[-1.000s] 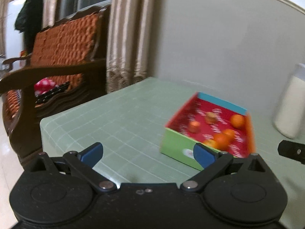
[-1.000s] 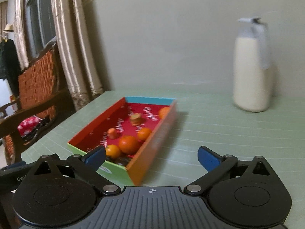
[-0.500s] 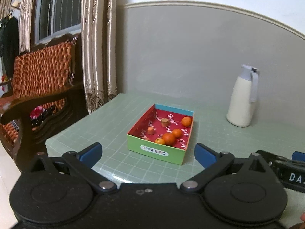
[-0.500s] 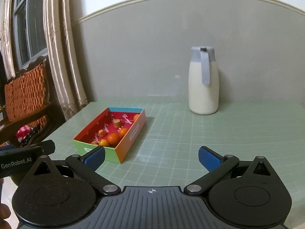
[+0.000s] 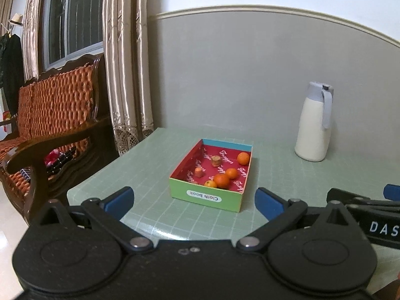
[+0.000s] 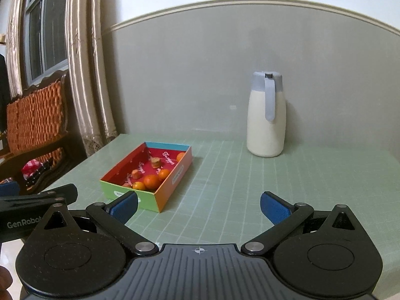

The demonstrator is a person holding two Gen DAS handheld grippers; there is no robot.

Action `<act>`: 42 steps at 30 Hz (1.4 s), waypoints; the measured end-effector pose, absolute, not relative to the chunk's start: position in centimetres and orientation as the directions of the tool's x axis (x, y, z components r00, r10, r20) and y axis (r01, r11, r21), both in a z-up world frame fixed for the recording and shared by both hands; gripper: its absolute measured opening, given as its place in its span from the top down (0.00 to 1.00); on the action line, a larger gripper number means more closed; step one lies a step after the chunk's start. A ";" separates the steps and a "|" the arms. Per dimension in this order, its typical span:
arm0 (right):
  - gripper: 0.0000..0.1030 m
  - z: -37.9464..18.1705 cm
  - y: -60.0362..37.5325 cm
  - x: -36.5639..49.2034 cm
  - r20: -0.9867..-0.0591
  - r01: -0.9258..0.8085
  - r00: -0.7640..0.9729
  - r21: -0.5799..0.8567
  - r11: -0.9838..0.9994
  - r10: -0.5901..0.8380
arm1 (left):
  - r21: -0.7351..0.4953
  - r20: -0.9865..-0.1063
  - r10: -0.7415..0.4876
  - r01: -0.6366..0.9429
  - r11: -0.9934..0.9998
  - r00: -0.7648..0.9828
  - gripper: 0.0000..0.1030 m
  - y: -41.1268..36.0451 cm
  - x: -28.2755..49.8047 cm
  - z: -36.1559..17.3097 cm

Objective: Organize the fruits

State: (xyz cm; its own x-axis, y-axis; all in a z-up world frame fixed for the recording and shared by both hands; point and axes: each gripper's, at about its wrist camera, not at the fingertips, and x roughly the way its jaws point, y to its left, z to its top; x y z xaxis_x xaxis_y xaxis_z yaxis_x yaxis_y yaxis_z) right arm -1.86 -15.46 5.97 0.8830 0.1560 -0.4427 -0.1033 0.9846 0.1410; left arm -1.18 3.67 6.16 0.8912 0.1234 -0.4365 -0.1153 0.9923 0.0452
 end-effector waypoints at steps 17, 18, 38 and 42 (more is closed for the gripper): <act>0.00 5.7 -15.5 -1.7 -0.445 -0.102 0.881 0.146 0.984 0.158 | 0.048 -0.431 0.123 -0.113 0.992 0.894 0.06 3.6 -1.5 6.0; 0.00 5.7 -15.5 -1.7 -0.445 -0.103 0.881 0.148 0.984 0.159 | 0.048 -0.431 0.123 -0.114 0.992 0.894 0.06 3.6 -1.5 6.0; 0.00 5.7 -15.2 -1.9 -0.446 -0.107 0.880 0.153 0.982 0.165 | 0.048 -0.431 0.126 -0.117 0.992 0.893 0.06 3.7 -1.5 6.2; 0.00 5.8 -15.2 -1.8 -0.447 -0.106 0.879 0.154 0.982 0.165 | 0.049 -0.431 0.127 -0.117 0.992 0.894 0.06 3.8 -1.5 6.2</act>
